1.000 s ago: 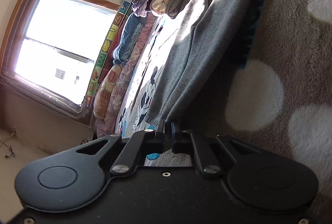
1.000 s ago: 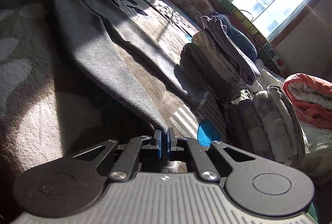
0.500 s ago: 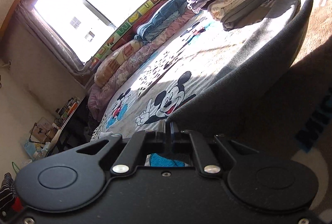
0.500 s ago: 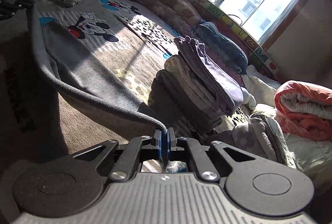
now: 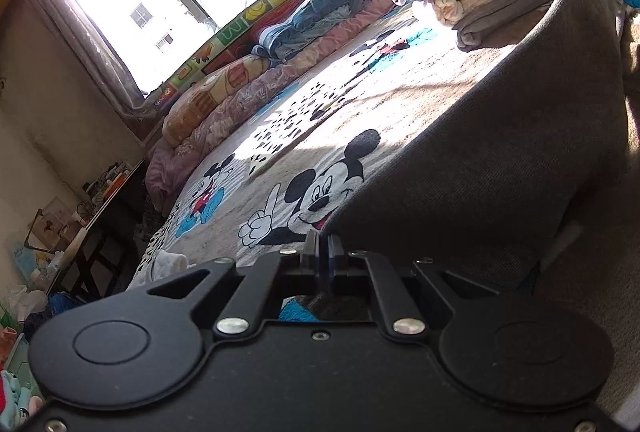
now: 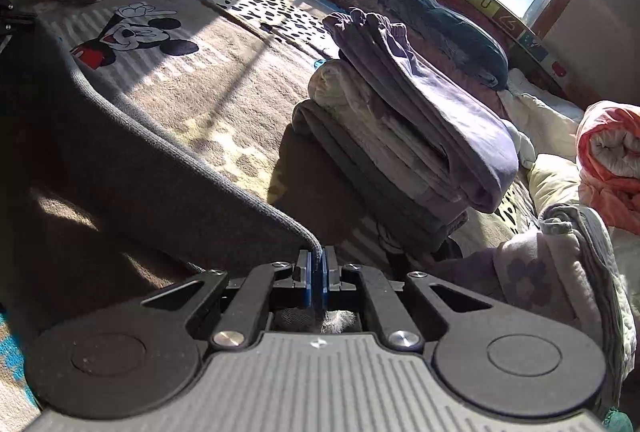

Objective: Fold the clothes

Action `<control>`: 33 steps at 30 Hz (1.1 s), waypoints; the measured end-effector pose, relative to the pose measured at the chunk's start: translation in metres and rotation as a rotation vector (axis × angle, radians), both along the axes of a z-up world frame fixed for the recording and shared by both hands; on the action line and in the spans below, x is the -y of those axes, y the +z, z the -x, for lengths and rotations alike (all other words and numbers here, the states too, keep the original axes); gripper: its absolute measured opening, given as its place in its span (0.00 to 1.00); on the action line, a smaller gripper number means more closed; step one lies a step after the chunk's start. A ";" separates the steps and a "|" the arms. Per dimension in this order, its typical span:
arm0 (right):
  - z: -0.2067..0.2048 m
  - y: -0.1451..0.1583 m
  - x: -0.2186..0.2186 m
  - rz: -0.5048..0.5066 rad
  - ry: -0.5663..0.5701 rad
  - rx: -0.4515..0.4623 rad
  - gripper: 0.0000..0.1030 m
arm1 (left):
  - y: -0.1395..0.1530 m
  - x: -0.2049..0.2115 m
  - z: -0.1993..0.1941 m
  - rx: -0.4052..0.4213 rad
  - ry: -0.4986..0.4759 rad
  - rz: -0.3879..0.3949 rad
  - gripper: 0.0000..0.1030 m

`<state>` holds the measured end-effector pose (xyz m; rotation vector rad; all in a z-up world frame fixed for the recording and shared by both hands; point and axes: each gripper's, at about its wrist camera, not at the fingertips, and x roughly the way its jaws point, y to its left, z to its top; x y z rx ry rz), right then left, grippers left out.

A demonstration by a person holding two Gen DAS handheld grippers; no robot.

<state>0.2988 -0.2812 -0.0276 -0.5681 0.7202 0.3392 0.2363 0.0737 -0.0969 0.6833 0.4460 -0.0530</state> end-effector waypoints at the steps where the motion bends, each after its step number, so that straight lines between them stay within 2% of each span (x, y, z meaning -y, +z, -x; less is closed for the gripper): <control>1: -0.005 -0.002 0.000 -0.008 -0.003 -0.012 0.06 | -0.003 -0.002 -0.004 -0.009 0.000 0.005 0.02; 13: -0.067 -0.031 0.012 -0.109 -0.066 -0.194 0.06 | -0.025 -0.004 -0.048 -0.065 -0.002 0.033 0.02; 17: -0.081 -0.038 0.014 -0.126 -0.067 -0.301 0.06 | -0.031 -0.003 -0.054 -0.069 0.005 0.039 0.02; 20: -0.096 -0.038 0.028 -0.222 -0.148 -0.375 0.07 | -0.036 -0.004 -0.058 -0.075 0.007 0.043 0.02; 22: -0.099 -0.038 0.038 -0.274 -0.224 -0.340 0.27 | -0.037 -0.004 -0.059 -0.073 0.013 0.047 0.02; 23: -0.098 -0.038 0.044 -0.305 -0.263 -0.302 0.31 | -0.036 -0.004 -0.059 -0.071 0.018 0.050 0.02; 27: -0.078 -0.044 0.082 -0.595 -0.439 -0.265 0.41 | -0.033 -0.004 -0.058 -0.061 0.040 0.064 0.02; 31: -0.051 -0.062 0.106 -0.812 -0.543 -0.261 0.44 | -0.033 -0.003 -0.059 -0.058 0.054 0.075 0.01; 33: -0.042 -0.071 0.108 -0.862 -0.556 -0.251 0.38 | -0.034 -0.002 -0.059 -0.059 0.054 0.074 0.01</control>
